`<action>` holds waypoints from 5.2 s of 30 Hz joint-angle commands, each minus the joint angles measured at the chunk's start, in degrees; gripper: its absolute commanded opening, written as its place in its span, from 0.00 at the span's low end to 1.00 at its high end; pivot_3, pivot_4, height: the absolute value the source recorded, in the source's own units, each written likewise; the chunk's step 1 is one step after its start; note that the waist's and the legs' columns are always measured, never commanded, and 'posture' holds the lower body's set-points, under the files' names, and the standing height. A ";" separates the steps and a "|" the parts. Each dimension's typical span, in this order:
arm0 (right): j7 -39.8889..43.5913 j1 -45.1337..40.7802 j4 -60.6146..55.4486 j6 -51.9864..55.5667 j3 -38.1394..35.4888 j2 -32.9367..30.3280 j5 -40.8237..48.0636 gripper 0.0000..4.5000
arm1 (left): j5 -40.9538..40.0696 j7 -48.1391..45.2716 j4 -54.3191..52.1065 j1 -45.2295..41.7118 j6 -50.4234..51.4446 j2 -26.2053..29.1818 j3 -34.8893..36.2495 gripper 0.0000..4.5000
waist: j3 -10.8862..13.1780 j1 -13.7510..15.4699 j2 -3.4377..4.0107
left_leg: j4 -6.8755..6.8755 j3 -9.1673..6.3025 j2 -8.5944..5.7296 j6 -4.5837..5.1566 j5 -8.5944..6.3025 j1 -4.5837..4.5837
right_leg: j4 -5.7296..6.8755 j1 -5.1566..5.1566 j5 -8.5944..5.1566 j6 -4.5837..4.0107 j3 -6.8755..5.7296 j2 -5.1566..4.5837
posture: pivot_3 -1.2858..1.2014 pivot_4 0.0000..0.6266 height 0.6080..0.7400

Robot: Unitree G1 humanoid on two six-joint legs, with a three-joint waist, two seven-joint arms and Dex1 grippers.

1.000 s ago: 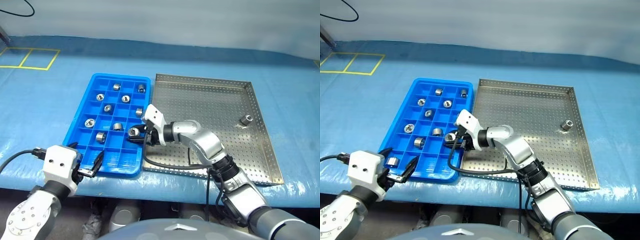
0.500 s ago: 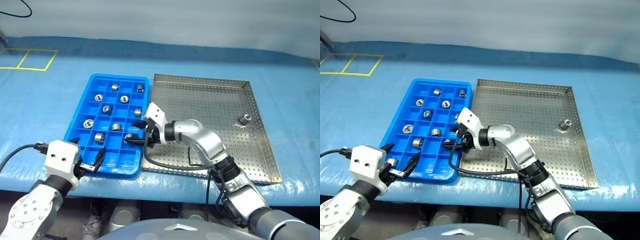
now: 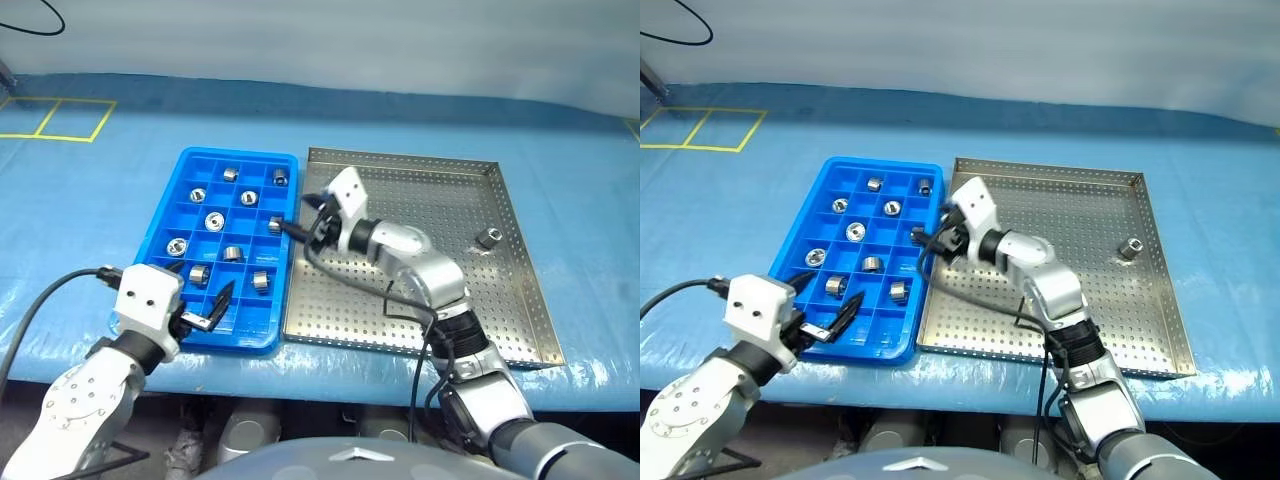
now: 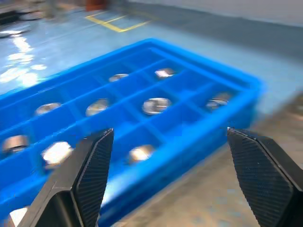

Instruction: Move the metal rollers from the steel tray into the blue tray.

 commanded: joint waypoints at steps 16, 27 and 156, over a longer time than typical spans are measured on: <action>-20.86 8.79 -1.76 2.57 -15.78 -8.05 -8.44 0.89 | 2.12 -14.37 32.70 -41.42 -11.19 -10.85 -20.93 1.00 | -0.03 -5.92 0.10 | -0.03 0.53 0.13 0.24 -0.10 0.02 | -0.02 -0.09 0.24 0.38 0.43 -0.13 | 0.45 0.24 1.00; -23.52 8.49 3.72 -0.04 -19.85 -6.53 -6.23 0.89 | 3.12 -16.80 32.74 -38.94 -13.07 -11.55 -22.94 1.00 | -0.03 -7.92 0.10 | 0.18 0.97 0.12 0.53 -0.22 0.09 | -0.03 -0.09 0.44 0.73 1.10 0.05 | 0.45 0.24 1.00; 9.80 13.96 -17.35 -7.81 -9.22 -13.87 1.40 0.90 | 7.87 -1.11 29.62 -28.17 -23.41 -10.80 -12.28 1.00 | -0.08 -3.61 0.04 | -0.38 -0.54 0.15 -0.35 0.21 -0.08 | -0.02 0.00 0.08 -0.13 -0.43 -0.07 | 0.43 0.24 1.00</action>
